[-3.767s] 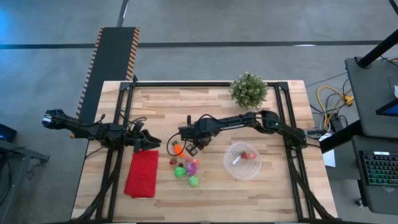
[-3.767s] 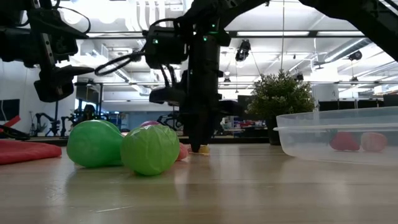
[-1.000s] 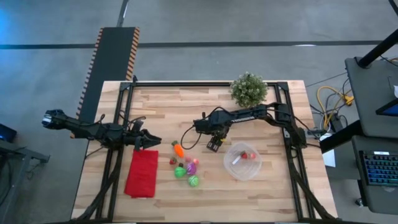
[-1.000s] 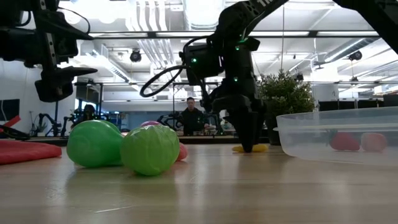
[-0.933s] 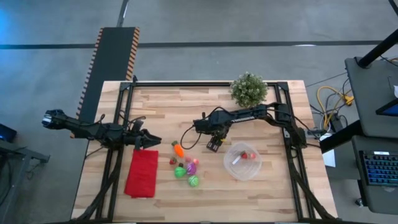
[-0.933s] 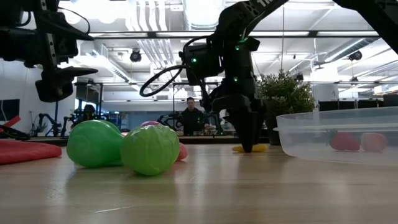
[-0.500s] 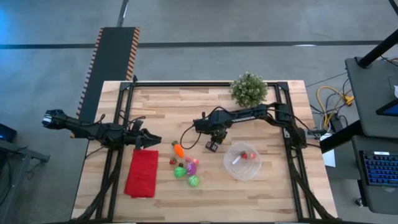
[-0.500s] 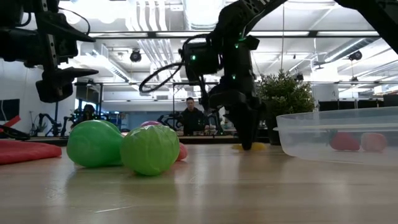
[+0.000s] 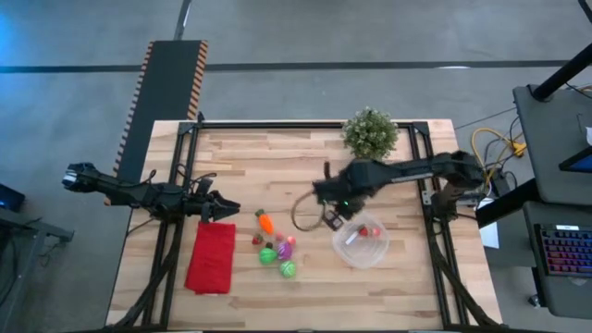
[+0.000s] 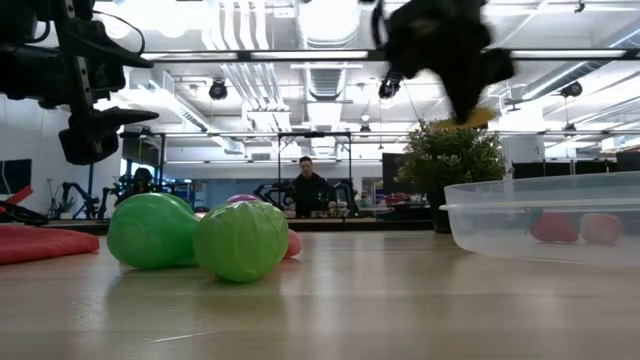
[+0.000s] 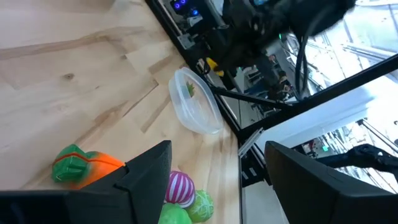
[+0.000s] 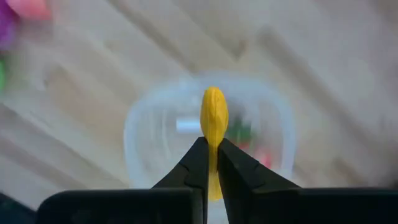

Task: Pick and placing Produce into tupperware
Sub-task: Put the yellow corn into the transparent bin

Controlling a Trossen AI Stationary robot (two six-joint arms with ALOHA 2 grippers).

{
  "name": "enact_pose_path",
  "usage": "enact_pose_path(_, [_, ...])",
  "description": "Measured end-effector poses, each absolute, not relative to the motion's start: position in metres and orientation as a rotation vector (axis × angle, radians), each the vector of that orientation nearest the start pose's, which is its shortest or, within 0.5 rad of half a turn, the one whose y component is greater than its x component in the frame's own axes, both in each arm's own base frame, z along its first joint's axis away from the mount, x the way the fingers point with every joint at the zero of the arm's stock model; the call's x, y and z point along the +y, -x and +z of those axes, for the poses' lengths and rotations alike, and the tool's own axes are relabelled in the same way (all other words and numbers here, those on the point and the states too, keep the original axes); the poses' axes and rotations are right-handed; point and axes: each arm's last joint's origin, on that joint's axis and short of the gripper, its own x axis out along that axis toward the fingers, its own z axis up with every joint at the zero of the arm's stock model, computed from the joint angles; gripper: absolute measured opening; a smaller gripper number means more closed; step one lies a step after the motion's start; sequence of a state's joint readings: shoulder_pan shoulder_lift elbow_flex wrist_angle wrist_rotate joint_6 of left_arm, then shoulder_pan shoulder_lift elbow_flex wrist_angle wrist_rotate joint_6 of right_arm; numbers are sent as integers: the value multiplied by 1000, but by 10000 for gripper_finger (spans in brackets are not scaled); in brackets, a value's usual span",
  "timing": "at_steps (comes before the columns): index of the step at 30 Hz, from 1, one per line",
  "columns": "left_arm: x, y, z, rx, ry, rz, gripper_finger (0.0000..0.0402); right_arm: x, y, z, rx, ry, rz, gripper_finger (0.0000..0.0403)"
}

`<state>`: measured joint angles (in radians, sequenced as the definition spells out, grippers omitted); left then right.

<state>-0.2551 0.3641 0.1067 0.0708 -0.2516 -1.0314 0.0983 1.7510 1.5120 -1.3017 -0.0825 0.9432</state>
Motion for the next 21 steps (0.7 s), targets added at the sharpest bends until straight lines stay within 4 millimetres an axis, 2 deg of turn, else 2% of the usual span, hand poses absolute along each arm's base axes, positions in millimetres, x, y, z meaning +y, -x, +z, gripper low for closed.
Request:
enact_pose_path(4, [-23, -118, 175, 166, 978, 89, 244, 66, -298, 261, 1533, -823, -656, 20])
enact_pose_path(9, [-23, -118, 176, 166, 955, 86, 244, 89, -285, 231, 1593, -878, -733, 20])
enact_pose_path(15, [-23, -118, 176, 168, 941, 77, 244, 91, -277, 199, 1597, -924, -801, 20])
enact_pose_path(21, [-24, -118, 177, 159, 945, 69, 244, 88, -267, 179, 1646, -921, -808, 20])
